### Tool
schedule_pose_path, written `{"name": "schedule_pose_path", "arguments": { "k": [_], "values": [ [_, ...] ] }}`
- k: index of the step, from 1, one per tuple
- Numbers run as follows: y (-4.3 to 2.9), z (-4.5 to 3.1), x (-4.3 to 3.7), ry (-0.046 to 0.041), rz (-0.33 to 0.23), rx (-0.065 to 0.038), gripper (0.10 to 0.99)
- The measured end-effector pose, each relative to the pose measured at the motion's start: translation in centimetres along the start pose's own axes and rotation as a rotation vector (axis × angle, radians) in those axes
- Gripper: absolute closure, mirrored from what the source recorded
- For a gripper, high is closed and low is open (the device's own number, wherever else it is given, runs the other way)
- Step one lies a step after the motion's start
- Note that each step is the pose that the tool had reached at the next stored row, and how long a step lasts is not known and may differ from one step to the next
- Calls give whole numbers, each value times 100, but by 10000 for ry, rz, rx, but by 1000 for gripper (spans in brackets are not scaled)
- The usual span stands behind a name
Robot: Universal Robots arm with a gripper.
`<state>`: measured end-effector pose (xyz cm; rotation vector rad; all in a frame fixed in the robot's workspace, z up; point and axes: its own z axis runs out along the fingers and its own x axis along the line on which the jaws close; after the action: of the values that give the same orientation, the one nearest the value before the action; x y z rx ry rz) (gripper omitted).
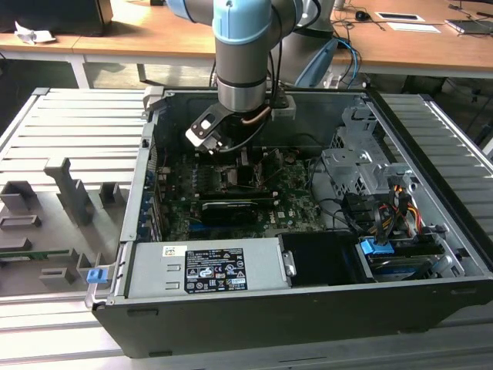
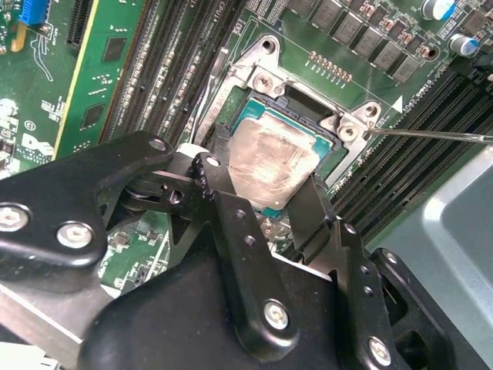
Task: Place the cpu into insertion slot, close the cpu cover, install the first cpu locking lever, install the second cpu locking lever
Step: 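Place the cpu into insertion slot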
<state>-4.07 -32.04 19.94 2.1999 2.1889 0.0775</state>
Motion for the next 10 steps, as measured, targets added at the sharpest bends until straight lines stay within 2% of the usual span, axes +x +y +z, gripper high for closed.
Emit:
{"name": "schedule_pose_path", "arguments": {
  "k": [10],
  "values": [
    [-1,8,2,7,2,-4,537]
  ]
}}
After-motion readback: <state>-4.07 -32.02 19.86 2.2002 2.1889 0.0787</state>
